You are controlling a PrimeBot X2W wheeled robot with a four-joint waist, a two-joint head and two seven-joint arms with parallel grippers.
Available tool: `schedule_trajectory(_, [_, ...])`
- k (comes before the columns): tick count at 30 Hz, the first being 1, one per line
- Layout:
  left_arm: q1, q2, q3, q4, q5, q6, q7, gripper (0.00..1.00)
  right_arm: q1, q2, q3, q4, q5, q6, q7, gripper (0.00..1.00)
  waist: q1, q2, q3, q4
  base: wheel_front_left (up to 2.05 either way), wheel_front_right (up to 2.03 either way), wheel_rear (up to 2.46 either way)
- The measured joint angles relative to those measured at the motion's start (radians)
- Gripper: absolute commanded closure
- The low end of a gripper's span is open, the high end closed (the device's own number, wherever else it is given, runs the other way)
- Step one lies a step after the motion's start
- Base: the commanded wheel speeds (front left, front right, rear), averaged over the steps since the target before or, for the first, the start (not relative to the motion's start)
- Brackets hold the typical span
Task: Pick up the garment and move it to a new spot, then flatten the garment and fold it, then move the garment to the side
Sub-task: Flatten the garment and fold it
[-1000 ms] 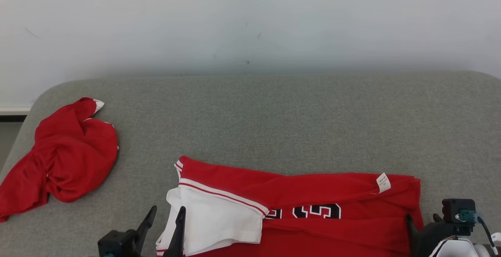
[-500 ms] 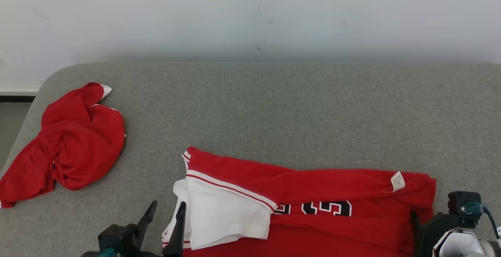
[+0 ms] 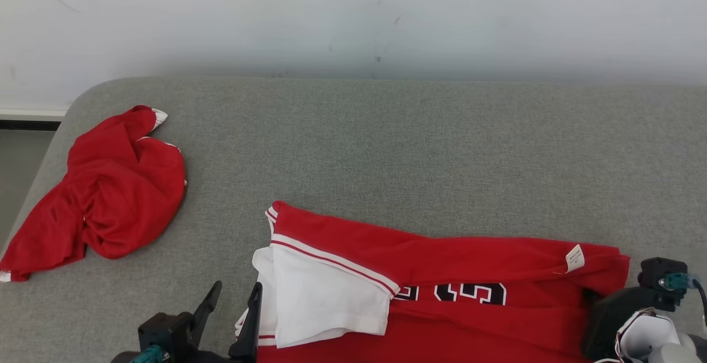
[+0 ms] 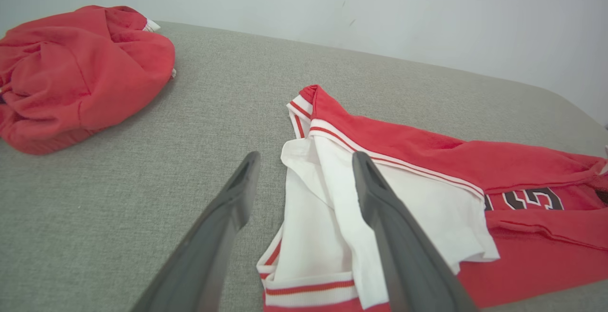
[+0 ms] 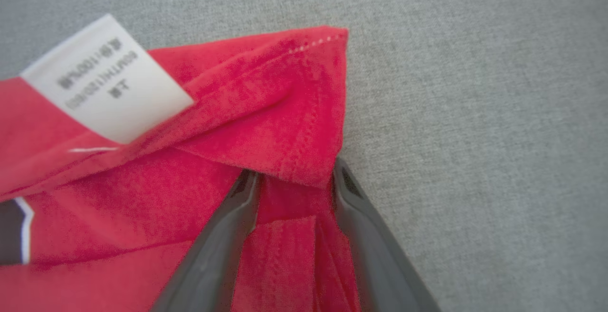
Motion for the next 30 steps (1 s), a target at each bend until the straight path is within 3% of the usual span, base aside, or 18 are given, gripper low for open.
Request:
schedule_trajectory(18, [0.0,-0.001,-0.001,0.012,-0.012,0.0,0.008,0.0,-0.016,0.003,-0.019,0.005,0.02,0.013,0.042,1.0,0.0,0.0,-0.001,-0.005,0.0,0.0,0.0])
schedule_trajectory(30, [0.002,0.0,-0.004,0.012,-0.013,-0.001,0.009,0.0,-0.037,-0.088,-0.142,0.019,0.034,-0.016,0.06,1.0,0.0001,0.0001,0.007,-0.018,0.0,0.0,0.0])
